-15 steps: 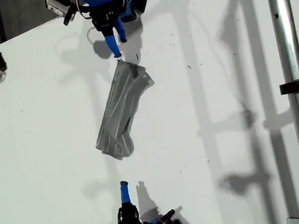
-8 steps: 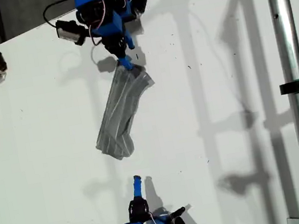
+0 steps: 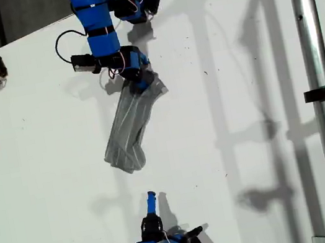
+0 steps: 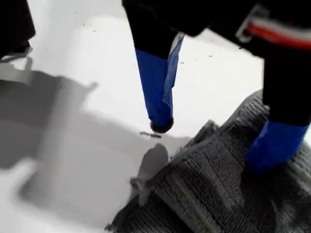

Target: Grasp corners of a towel and fold twice.

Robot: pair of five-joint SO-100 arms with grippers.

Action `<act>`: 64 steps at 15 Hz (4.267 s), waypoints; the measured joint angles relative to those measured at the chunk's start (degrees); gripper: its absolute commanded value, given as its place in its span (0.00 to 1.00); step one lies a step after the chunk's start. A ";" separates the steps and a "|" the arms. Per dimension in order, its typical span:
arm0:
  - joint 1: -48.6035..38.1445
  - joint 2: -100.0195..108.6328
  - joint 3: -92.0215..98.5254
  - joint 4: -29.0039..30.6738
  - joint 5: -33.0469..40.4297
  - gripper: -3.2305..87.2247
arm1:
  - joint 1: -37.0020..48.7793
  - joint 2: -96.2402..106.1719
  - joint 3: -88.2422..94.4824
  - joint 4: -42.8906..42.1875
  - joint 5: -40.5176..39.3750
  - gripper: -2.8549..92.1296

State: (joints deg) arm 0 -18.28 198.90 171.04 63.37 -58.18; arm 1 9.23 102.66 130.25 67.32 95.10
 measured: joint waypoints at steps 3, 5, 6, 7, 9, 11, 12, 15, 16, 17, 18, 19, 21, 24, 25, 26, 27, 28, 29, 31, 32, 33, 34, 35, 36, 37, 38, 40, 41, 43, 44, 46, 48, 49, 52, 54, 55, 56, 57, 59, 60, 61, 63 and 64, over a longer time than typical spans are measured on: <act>0.00 0.00 0.00 1.41 -0.79 0.17 | 3.08 -4.31 -0.53 -1.76 -2.55 0.40; -0.09 0.00 0.00 2.02 -0.97 0.17 | 5.80 -4.31 -0.18 -2.64 -4.66 0.39; -0.09 0.00 0.00 2.11 -0.97 0.17 | 7.65 -4.31 0.26 -2.99 -6.33 0.38; -0.09 0.00 0.00 2.20 -0.97 0.17 | 9.40 -4.31 0.26 -3.52 -8.09 0.37; -0.09 0.00 0.00 2.46 -1.14 0.17 | 11.95 -5.01 0.26 -3.78 -11.07 0.36; -0.09 0.00 0.00 2.46 -1.32 0.17 | 13.54 -6.33 -0.18 -4.31 -13.27 0.22; -0.09 0.00 0.00 2.55 -1.32 0.17 | 14.06 -7.21 -1.14 -4.39 -14.15 0.22; -0.62 0.00 0.00 3.34 -1.32 0.15 | 14.77 -10.99 -6.15 -4.75 -16.17 0.08; -0.88 0.00 0.00 3.34 -1.32 0.15 | 14.85 -12.22 -7.73 -4.75 -16.87 0.03; -0.88 0.00 0.00 3.34 -1.32 0.15 | 14.94 -12.57 -8.53 -4.75 -16.79 0.03; -0.79 0.00 0.00 3.34 -1.32 0.15 | 15.03 -12.66 -8.44 -5.01 -16.61 0.03; -0.79 0.00 0.00 3.34 -1.32 0.15 | 14.85 -12.48 -8.53 -5.19 -16.70 0.03; -0.88 0.00 -0.09 3.87 -1.32 0.14 | 13.97 -8.61 -6.24 -5.01 -16.52 0.03; -1.14 0.00 -0.26 4.39 -1.32 0.14 | 13.54 19.34 5.54 -0.88 -13.97 0.03; -1.32 0.00 -0.26 4.39 -1.32 0.14 | 14.77 35.16 9.49 2.72 -13.80 0.03; -1.32 0.00 -0.26 4.39 -1.32 0.14 | 16.79 51.24 10.11 9.32 -13.54 0.03; -1.23 0.00 -0.26 4.39 -1.32 0.14 | 17.58 64.95 10.11 16.17 -12.74 0.03; -1.23 0.00 -0.26 4.39 -1.32 0.14 | 17.14 71.81 10.63 19.86 -11.60 0.03; -1.23 0.00 -0.26 4.39 -1.32 0.14 | 15.82 74.71 12.39 20.57 -10.11 0.03; -1.23 0.00 -0.26 4.39 -1.32 0.14 | 14.77 77.08 14.77 18.98 -9.14 0.03; -1.23 0.00 -0.26 4.39 -1.32 0.14 | 14.24 75.06 14.77 16.52 -9.14 0.03; -1.23 0.00 -0.26 4.39 -1.32 0.14 | 13.27 70.93 14.77 12.83 -9.14 0.03; -1.23 0.00 -0.26 4.39 -1.32 0.14 | 13.45 66.27 14.59 9.40 -9.93 0.03; -1.23 0.00 -0.26 4.39 -1.32 0.14 | 13.36 61.52 13.80 4.83 -11.07 0.03; -1.23 0.00 -0.26 4.39 -1.32 0.14 | 13.36 55.99 12.13 1.32 -12.48 0.03; -1.23 0.00 -0.26 4.39 -1.32 0.14 | 13.71 51.59 11.16 -3.25 -13.89 0.03; -1.23 0.00 -0.26 4.39 -1.32 0.14 | 14.15 47.72 9.67 -6.94 -15.29 0.03; -1.23 0.00 -0.26 4.39 -1.32 0.14 | 15.03 37.00 3.78 -12.13 -18.37 0.03; -1.23 0.00 -0.70 4.39 -1.32 0.14 | 15.12 31.20 0.18 -14.15 -19.86 0.03; -1.23 0.00 -1.14 4.39 -1.32 0.14 | 15.56 19.16 -7.29 -17.67 -22.32 0.03; -1.23 0.00 -1.23 4.57 -1.32 0.14 | 15.82 13.01 -10.63 -19.34 -23.12 0.03; -1.23 0.00 -1.23 5.54 -1.32 0.14 | 15.82 0.88 -17.05 -22.76 -24.26 0.03; -1.23 0.00 -1.23 5.63 -1.32 0.14 | 16.17 -9.93 -23.03 -25.49 -24.96 0.03; -1.23 0.00 -1.23 5.63 -1.32 0.14 | 16.70 -15.12 -25.75 -26.28 -25.22 0.03; -1.23 0.09 -1.23 5.63 -1.32 0.14 | 18.90 -29.36 -35.60 -25.84 -27.60 0.11; -1.23 0.09 -1.23 5.98 -1.32 0.14 | 19.51 -34.19 -44.30 -20.04 -30.32 0.26; -1.23 0.09 -1.23 5.98 -1.41 0.14 | 19.60 -35.51 -48.60 -18.19 -34.10 0.30; -1.23 0.09 -1.23 5.98 -1.49 0.14 | 19.60 -35.95 -52.56 -16.08 -37.09 0.33; -1.23 0.09 -1.23 5.98 -1.58 0.14 | 19.86 -35.86 -55.02 -15.12 -39.38 0.37; -1.23 0.09 -1.23 5.98 -1.85 0.14 | 20.57 -35.95 -55.81 -14.94 -41.57 0.59; -1.23 0.09 -1.23 5.98 -1.85 0.14 | 20.57 -35.95 -55.81 -15.21 -42.98 0.59; -1.23 0.09 -1.23 5.98 -2.02 0.14 | 20.57 -35.95 -55.81 -15.21 -44.74 0.59; -1.23 0.09 -1.23 5.98 -2.02 0.14 | 20.92 -35.33 -55.81 -15.21 -45.09 0.51; -1.23 0.09 -1.23 5.98 -2.02 0.13 | 21.18 -33.93 -55.81 -15.21 -45.18 0.42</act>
State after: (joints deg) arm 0 -19.51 198.98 169.80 69.35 -60.21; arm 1 30.41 68.73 74.44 52.12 49.92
